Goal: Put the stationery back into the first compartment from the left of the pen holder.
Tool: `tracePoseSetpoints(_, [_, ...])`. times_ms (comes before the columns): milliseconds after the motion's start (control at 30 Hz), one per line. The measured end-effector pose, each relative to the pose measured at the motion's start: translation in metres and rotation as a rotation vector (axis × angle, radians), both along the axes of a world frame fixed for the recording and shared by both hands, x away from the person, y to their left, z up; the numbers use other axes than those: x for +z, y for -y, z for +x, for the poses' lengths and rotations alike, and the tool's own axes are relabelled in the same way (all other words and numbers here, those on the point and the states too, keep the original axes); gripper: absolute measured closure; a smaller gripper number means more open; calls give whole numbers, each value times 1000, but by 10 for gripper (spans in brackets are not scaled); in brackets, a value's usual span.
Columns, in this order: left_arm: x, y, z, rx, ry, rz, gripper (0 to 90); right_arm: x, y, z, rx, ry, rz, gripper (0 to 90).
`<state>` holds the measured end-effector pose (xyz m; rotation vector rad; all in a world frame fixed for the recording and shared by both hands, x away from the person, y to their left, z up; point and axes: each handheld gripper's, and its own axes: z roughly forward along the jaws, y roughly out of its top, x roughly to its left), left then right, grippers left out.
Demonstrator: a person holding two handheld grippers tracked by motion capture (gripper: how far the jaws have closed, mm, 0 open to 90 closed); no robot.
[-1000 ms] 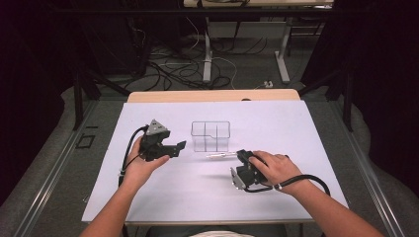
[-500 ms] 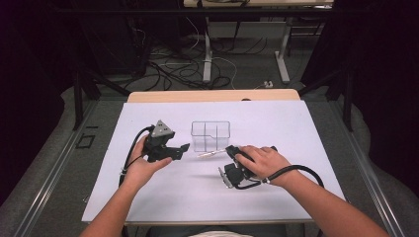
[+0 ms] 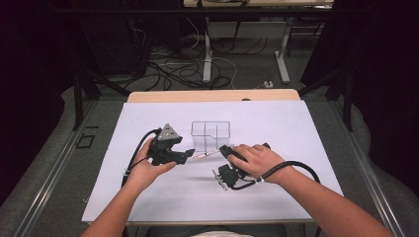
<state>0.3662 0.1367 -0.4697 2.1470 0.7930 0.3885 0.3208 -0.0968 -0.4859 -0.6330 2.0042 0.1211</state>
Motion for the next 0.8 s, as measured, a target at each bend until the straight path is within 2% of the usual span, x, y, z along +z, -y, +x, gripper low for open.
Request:
tracePoseSetpoints(133, [0,6,-4,-40,-15,24,343,-1,0,-2,1,2,-7,806])
tracePoseSetpoints(233, [-2,13,-7,-57,-3,24,344,-2,0,-5,-11,-6,2,806])
tracePoseSetpoints(267, [-2,14,-8,-66,-2,29,346,0,-2,-5,16,5,-12,805])
tracePoseSetpoints(400, [-3,20,-12,-98,-8,50,369,-1,-2,-9,25,-1,-26,806])
tracePoseSetpoints(433, [-2,21,-12,-117,-13,69,373,-1,-2,-10,24,1,-26,806])
tracePoseSetpoints(500, [-5,25,-14,-126,-7,72,376,-1,-2,-11,32,2,-31,805])
tracePoseSetpoints(633, [-7,31,-18,-170,-7,107,408,-2,-3,-14,54,8,-36,806])
tracePoseSetpoints(667, [-7,33,-19,-195,-11,137,418,-2,-4,-14,61,6,-41,806])
tracePoseSetpoints(800, [-10,38,-21,-225,-35,163,466,-3,-6,-19,80,12,-61,806])
